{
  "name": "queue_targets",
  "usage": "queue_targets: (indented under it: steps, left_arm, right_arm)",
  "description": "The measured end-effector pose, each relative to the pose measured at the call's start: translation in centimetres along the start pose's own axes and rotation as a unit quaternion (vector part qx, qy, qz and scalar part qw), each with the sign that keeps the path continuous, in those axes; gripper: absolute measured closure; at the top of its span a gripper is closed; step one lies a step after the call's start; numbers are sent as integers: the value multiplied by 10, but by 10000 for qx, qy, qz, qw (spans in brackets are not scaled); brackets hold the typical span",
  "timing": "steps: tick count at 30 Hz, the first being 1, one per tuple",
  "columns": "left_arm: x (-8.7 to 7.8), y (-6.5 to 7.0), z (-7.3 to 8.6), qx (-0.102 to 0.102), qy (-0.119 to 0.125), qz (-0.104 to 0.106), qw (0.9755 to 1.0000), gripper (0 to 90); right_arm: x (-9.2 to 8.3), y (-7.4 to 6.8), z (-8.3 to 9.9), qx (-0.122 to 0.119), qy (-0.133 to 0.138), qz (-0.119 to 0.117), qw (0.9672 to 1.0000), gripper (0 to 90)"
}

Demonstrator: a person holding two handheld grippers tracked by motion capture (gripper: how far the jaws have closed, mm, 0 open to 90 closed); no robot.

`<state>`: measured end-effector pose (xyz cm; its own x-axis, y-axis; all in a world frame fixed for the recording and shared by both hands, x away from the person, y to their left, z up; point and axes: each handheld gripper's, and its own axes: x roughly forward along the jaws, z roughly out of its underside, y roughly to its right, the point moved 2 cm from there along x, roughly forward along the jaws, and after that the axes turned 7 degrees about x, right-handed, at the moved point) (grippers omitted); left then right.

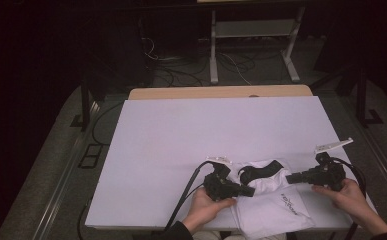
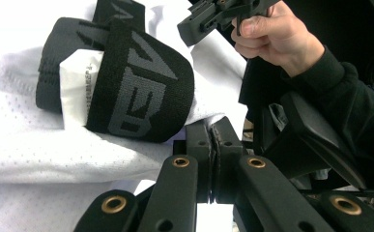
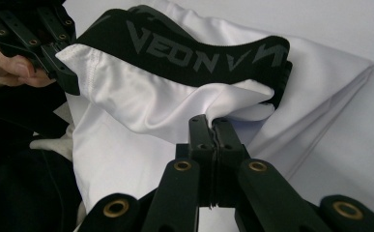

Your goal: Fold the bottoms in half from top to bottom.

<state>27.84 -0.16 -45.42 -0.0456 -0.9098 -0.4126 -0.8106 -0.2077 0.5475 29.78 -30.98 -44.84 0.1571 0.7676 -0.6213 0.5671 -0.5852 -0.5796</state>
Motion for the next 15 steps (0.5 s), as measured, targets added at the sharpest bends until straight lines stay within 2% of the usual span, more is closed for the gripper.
queue_targets:
  steps: [9, 15]
  left_arm:
    - [4, 2, 8, -43, 22, 72, 10000, 870]
    - [9, 2, 15, -76, -79, 62, 9999, 869]
  right_arm:
    - [-1, 1, 7, 56, -111, -37, 9999, 868]
    - [-1, 2, 10, 117, -237, -72, 9996, 835]
